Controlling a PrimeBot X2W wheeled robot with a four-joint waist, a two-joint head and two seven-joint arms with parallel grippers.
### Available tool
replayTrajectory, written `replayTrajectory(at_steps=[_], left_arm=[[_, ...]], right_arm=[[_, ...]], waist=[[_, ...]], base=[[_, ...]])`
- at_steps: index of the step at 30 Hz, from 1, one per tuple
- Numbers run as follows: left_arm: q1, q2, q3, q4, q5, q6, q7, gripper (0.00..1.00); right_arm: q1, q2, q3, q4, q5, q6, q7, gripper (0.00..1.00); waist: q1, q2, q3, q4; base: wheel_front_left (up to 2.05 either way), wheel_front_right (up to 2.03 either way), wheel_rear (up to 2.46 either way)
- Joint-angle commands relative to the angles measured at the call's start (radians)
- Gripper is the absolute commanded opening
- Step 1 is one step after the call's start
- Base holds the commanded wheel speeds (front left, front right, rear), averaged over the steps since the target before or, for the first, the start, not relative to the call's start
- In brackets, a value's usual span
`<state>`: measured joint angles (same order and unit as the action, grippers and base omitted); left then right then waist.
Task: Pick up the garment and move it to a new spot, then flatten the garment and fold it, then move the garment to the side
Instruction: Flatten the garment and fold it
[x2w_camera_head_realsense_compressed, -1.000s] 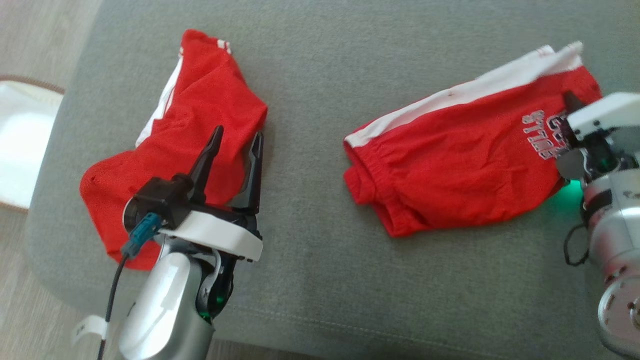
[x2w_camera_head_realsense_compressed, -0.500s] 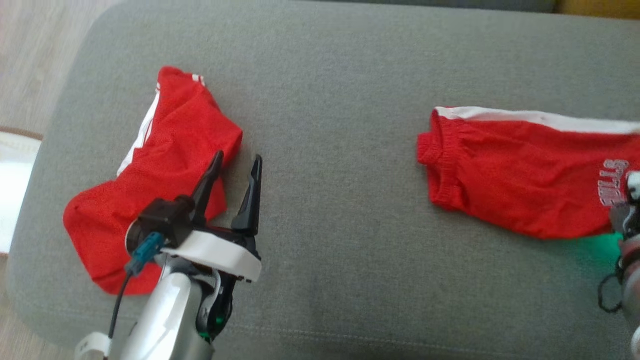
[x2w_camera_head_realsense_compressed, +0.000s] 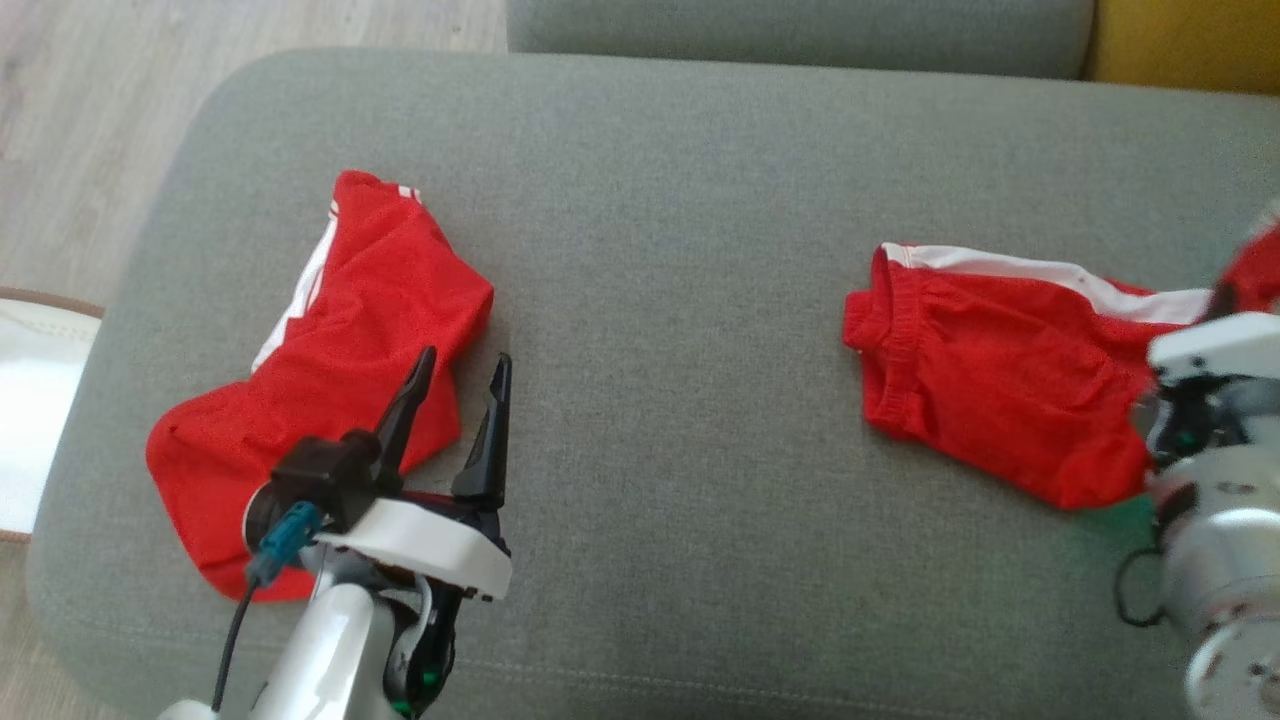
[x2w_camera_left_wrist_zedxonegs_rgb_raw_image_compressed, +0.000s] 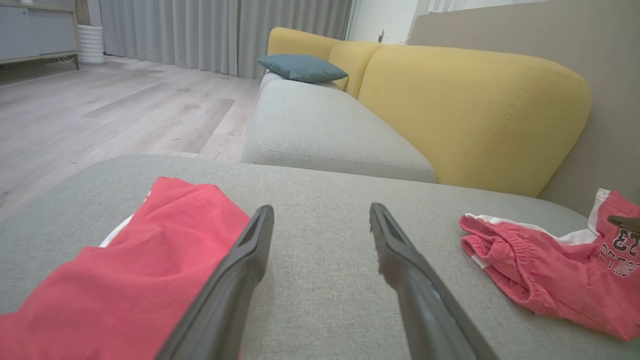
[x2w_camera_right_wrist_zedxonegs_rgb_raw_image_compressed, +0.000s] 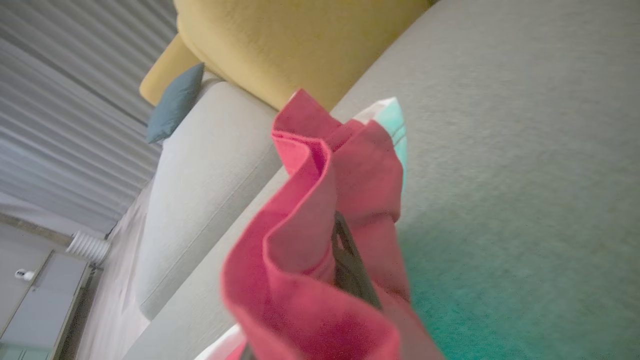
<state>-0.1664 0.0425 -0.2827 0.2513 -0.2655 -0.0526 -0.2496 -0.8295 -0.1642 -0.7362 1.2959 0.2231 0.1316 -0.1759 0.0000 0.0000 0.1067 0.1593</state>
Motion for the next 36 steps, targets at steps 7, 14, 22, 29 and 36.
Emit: replayTrajectory(at_steps=[7,14,22,29,36], left_arm=[[-0.004,0.008,0.044,-0.032,-0.001,0.002,-0.012,1.0],[0.014,0.008,0.035,-0.028,-0.008,0.006,-0.012,1.0],[0.02,0.008,0.04,-0.029,-0.012,0.01,-0.012,1.0],[0.015,0.008,0.037,-0.03,-0.019,0.011,-0.012,1.0],[0.005,0.008,0.024,-0.026,-0.029,0.014,-0.012,1.0]], right_arm=[[-0.012,0.088,0.179,-0.108,0.052,-0.001,0.038,0.0],[0.104,0.113,0.461,-0.256,0.238,-0.001,0.122,0.0],[0.27,0.114,0.764,-0.447,0.459,-0.001,0.165,0.0],[0.304,0.114,0.864,-0.477,0.506,-0.001,0.155,0.0],[0.295,0.114,0.967,-0.43,0.514,-0.001,0.131,1.0]], waist=[[0.0,0.0,-0.044,0.001],[0.0,0.0,-0.073,0.005],[0.0,0.0,-0.076,0.017],[0.0,0.0,-0.061,0.033],[0.0,0.0,-0.044,0.046]], base=[[0.0,0.0,0.0],[0.0,0.0,0.0],[0.0,0.0,0.0],[0.0,0.0,0.0],[0.0,0.0,0.0]])
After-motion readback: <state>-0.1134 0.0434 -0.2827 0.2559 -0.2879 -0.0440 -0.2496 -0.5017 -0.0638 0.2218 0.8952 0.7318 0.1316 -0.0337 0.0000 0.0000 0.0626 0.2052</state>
